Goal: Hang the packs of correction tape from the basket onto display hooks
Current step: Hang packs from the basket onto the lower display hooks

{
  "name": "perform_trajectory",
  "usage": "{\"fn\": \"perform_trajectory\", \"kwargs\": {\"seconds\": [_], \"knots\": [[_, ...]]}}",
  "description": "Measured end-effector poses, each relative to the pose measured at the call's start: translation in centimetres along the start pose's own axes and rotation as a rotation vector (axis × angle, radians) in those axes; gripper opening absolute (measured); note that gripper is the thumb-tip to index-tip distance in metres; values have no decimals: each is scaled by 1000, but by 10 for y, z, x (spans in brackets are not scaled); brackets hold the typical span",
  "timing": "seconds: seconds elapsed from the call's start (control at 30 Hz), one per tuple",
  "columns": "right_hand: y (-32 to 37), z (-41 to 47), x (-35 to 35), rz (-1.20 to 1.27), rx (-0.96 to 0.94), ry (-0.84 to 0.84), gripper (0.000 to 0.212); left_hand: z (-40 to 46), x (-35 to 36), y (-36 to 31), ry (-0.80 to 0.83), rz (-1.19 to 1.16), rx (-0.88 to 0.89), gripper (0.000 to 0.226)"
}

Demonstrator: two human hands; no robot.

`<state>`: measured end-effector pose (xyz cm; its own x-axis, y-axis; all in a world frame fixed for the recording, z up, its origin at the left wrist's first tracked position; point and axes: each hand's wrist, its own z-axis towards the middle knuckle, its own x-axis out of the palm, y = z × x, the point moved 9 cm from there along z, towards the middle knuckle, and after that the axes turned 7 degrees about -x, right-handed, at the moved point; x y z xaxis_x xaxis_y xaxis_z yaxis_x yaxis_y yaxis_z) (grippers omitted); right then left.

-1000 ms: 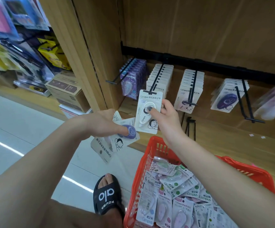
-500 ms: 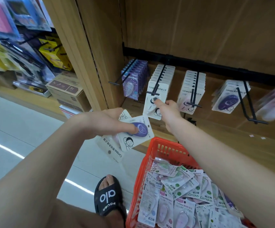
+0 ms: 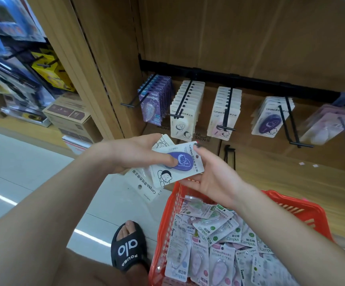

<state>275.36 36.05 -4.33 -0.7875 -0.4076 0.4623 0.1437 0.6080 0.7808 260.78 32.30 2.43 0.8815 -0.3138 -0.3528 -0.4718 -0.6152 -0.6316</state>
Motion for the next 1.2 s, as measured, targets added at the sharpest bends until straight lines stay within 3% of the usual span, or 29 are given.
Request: {"fn": "perform_trajectory", "kwargs": {"seconds": [0.07,0.3,0.53,0.6,0.67,0.97,1.2], "knots": [[2,-4,2,33,-9,5,36,2,2,-4,-14,-1,24,41],[1,-13,-17,160,27,24,56,5,19,-18,47,3,57,41],[11,-20,-28,256,25,45,55,6,33,-32,143,-33,94,68],[11,-20,-28,280,36,59,51,4,35,-35,173,-48,111,61],[8,-20,-28,263,64,78,46,2,40,-37,224,-64,112,49],[12,-22,-19,116,14,162,44,-4,46,-38,302,-91,99,58],[3,1,-49,-60,-75,4,33,-3,49,-33,321,-83,50,51]]}}
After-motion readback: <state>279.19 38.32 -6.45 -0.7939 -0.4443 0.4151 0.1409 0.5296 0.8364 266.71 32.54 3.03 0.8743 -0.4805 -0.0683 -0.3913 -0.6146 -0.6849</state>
